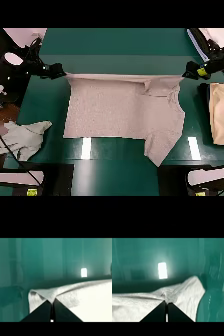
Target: Fold the shirts.
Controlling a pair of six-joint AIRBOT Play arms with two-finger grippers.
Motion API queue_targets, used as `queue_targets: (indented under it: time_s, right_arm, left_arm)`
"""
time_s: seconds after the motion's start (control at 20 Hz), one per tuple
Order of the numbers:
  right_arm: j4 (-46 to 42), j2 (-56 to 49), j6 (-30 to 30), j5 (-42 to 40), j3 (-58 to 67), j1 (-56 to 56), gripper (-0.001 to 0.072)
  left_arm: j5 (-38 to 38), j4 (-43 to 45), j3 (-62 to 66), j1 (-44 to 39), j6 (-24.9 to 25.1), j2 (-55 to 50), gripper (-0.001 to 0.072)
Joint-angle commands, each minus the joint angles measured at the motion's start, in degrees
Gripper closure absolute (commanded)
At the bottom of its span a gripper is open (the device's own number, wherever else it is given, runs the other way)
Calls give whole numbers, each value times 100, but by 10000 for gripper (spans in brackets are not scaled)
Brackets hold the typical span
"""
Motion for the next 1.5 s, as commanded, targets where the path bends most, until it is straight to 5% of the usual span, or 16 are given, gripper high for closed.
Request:
queue_targets:
  time_s: [0.0,0.2,0.3,0.65,1.0,1.05,1.1,1.15,1.45]
  right_arm:
    - [-15,-101,-4,-951,-20,7,703]
    - [-39,-33,-348,-219,-24,9,704]
    - [-313,129,-350,57,-238,9,703]
    - [-610,1167,-337,-739,-2415,7,703]
    - [-125,1276,-339,-957,-3180,7,695]
    - [-120,1276,-337,-885,-3174,7,636]
    - [-122,1279,-337,-758,-3132,-2,434]
    - [-118,1279,-337,-549,-3069,-37,373]
    - [-116,2059,-704,1012,-3143,-555,379]
  left_arm:
    - [671,-214,227,-127,586,-289,685]
    - [319,96,225,-249,846,-289,685]
    - [-195,686,203,-249,546,-289,685]
    - [-223,796,-780,-249,345,-291,684]
    - [-221,588,-1062,-249,323,-289,678]
    - [-317,584,-1058,-249,240,-289,417]
    - [-433,581,-1058,-243,170,-282,146]
    - [-640,595,-1045,-225,50,-264,110]
    - [-2251,796,-1309,400,184,319,110]
